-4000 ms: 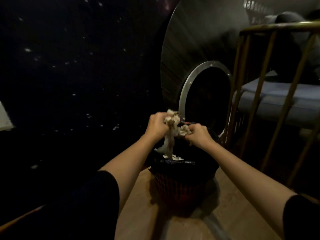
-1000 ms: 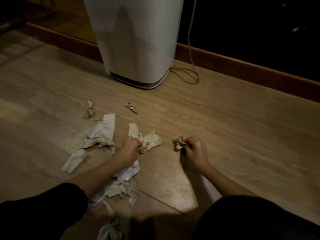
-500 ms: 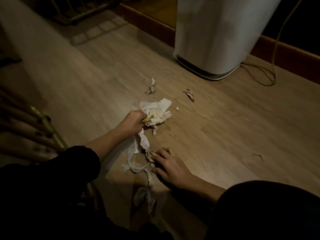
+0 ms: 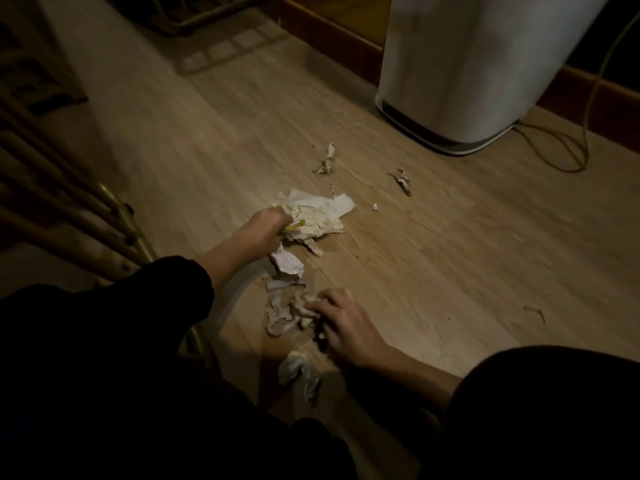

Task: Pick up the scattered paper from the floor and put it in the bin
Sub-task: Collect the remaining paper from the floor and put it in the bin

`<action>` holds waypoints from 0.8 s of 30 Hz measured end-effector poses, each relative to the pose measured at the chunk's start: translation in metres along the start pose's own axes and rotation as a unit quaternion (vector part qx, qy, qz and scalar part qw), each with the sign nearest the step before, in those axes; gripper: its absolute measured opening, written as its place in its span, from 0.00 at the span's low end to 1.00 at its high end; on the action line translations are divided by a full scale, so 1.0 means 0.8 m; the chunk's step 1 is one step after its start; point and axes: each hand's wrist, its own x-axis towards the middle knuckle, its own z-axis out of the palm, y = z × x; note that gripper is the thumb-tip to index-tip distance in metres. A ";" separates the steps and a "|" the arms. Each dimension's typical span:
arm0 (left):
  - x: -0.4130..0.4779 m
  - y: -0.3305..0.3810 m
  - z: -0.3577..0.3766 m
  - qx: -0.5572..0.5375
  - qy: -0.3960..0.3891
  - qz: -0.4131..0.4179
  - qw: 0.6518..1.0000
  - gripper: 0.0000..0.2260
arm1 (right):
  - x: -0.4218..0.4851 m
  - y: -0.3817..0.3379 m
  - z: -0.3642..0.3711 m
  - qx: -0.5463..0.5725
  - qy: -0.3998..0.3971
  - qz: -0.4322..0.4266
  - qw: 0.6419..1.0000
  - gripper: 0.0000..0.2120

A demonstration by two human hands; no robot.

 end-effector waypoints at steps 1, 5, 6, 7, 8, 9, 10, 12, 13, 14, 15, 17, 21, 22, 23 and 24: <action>-0.001 0.000 0.000 0.001 -0.001 -0.001 1.000 0.10 | -0.002 -0.008 0.011 -0.017 -0.028 -0.009 0.999 0.17; -0.002 -0.001 0.005 0.001 -0.018 -0.001 1.000 0.09 | -0.022 -0.005 0.043 -0.096 -0.140 -0.012 0.985 0.29; -0.001 -0.002 0.005 -0.001 -0.014 -0.005 1.000 0.09 | -0.024 -0.001 0.046 -0.105 -0.121 -0.046 0.986 0.24; 0.000 -0.003 0.005 -0.006 -0.009 -0.009 1.000 0.09 | -0.025 0.004 0.046 -0.094 -0.104 -0.074 0.987 0.18; 0.001 -0.003 0.005 -0.013 -0.004 -0.011 1.000 0.09 | -0.022 0.011 0.045 -0.075 -0.094 -0.092 0.988 0.14; 0.002 -0.004 0.006 -0.020 -0.003 -0.015 1.000 0.09 | -0.016 0.016 0.039 -0.053 -0.101 -0.103 0.988 0.13; 0.003 -0.005 0.007 -0.027 -0.001 -0.019 0.999 0.09 | -0.010 0.022 0.031 -0.042 -0.117 -0.105 0.987 0.12; 0.006 -0.005 0.007 -0.056 0.019 -0.041 0.997 0.08 | 0.000 0.034 0.009 -0.022 -0.124 -0.084 0.988 0.13; 0.009 -0.006 0.005 -0.080 0.043 -0.057 0.994 0.07 | 0.003 0.041 -0.003 -0.008 -0.111 -0.067 0.991 0.14; 0.012 -0.005 0.002 -0.105 0.073 -0.071 0.989 0.06 | 0.007 0.049 -0.017 0.004 -0.094 -0.054 0.994 0.16; 0.015 -0.004 -0.002 -0.125 0.098 -0.085 0.984 0.05 | 0.011 0.056 -0.031 0.008 -0.080 -0.045 0.996 0.16; 0.024 -0.001 -0.006 -0.151 0.133 -0.108 0.974 0.05 | 0.023 0.071 -0.061 0.005 -0.073 -0.044 0.996 0.15; 0.039 0.012 0.007 -0.181 0.075 -0.115 0.974 0.19 | 0.056 0.086 -0.129 -0.019 -0.105 -0.075 0.992 0.09; 0.042 0.018 0.014 -0.180 0.032 -0.110 0.977 0.24 | 0.062 0.083 -0.147 -0.020 -0.119 -0.089 0.989 0.09; 0.045 0.021 0.024 -0.176 -0.010 -0.104 0.979 0.28 | 0.067 0.080 -0.166 -0.019 -0.135 -0.102 0.985 0.11; 0.048 0.025 0.032 -0.160 -0.051 -0.101 0.981 0.32 | 0.071 0.077 -0.186 -0.021 -0.150 -0.114 0.982 0.13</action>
